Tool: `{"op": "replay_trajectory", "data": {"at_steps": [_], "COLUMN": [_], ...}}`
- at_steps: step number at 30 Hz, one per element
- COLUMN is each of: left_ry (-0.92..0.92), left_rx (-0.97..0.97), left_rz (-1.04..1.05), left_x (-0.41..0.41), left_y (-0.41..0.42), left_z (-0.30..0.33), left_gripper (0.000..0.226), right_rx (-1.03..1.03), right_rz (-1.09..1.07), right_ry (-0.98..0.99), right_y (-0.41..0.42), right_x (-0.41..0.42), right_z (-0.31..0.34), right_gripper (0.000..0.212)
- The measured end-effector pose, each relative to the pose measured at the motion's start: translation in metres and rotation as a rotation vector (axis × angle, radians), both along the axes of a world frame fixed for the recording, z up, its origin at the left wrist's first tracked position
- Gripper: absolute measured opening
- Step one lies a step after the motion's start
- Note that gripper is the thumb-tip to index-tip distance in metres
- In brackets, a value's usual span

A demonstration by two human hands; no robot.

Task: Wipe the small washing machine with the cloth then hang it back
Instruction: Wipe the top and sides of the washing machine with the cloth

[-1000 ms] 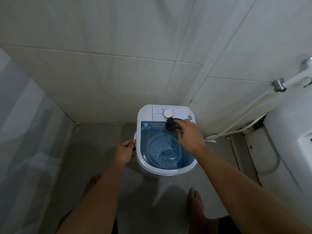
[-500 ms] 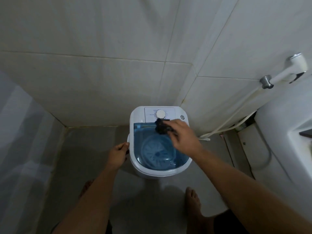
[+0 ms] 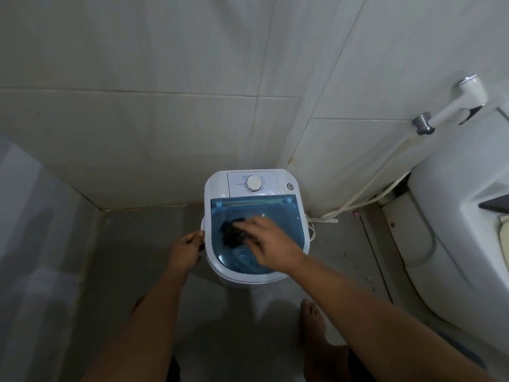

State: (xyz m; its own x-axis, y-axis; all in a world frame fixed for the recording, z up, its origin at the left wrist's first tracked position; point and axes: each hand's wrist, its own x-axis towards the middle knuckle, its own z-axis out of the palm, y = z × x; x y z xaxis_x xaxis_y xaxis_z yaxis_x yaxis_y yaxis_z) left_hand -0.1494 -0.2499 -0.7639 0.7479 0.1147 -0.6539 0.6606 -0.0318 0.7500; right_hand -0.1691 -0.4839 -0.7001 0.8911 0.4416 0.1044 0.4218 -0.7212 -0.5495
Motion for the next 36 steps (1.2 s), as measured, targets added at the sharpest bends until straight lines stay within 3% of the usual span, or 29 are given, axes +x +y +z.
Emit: {"op": "replay_trajectory", "data": {"at_steps": [4, 6, 11, 13, 16, 18, 23, 26, 28, 36], "left_ry": [-0.005, -0.004, 0.011, 0.013, 0.0, 0.004, -0.003, -0.001, 0.0, 0.016], "left_rx": [0.02, 0.027, 0.021, 0.024, 0.037, 0.035, 0.058, 0.069, 0.076, 0.06], "left_rz": [0.007, 0.001, 0.01, 0.011, 0.002, -0.02, -0.026, -0.028, -0.039, -0.083], "left_x": [-0.001, -0.001, 0.002, 0.002, 0.002, 0.001, 0.003, 0.003, 0.002, 0.005], "left_y": [-0.001, -0.002, -0.003, -0.003, -0.003, -0.005, -0.003, -0.003, -0.002, 0.004], "left_z": [0.002, 0.005, 0.005, 0.004, 0.007, 0.011, 0.011, 0.011, 0.012, 0.01], "left_gripper": [0.034, 0.032, 0.031, 0.033, 0.035, 0.034, 0.029, 0.029, 0.028, 0.032], "right_rx": [0.027, -0.013, -0.138, -0.117, -0.035, 0.014, 0.089, 0.076, 0.083, -0.02], "right_rz": [-0.587, -0.689, -0.538, -0.417, -0.068, -0.043, -0.683, -0.851, -0.821, -0.265], "right_ry": [-0.026, 0.025, -0.031, -0.064, -0.005, 0.025, -0.015, 0.02, -0.026, -0.043], "right_y": [-0.06, -0.075, -0.045, -0.03, -0.02, -0.032, -0.077, -0.061, -0.036, 0.071], "right_x": [0.032, 0.03, -0.031, -0.06, -0.092, -0.093, -0.058, -0.073, -0.098, -0.12], "right_z": [-0.003, -0.013, -0.027, -0.032, -0.034, -0.022, -0.017, -0.033, -0.041, -0.045], "right_gripper": [0.05, 0.048, 0.045, 0.045, 0.043, 0.044, 0.046, 0.045, 0.044, 0.057]}}
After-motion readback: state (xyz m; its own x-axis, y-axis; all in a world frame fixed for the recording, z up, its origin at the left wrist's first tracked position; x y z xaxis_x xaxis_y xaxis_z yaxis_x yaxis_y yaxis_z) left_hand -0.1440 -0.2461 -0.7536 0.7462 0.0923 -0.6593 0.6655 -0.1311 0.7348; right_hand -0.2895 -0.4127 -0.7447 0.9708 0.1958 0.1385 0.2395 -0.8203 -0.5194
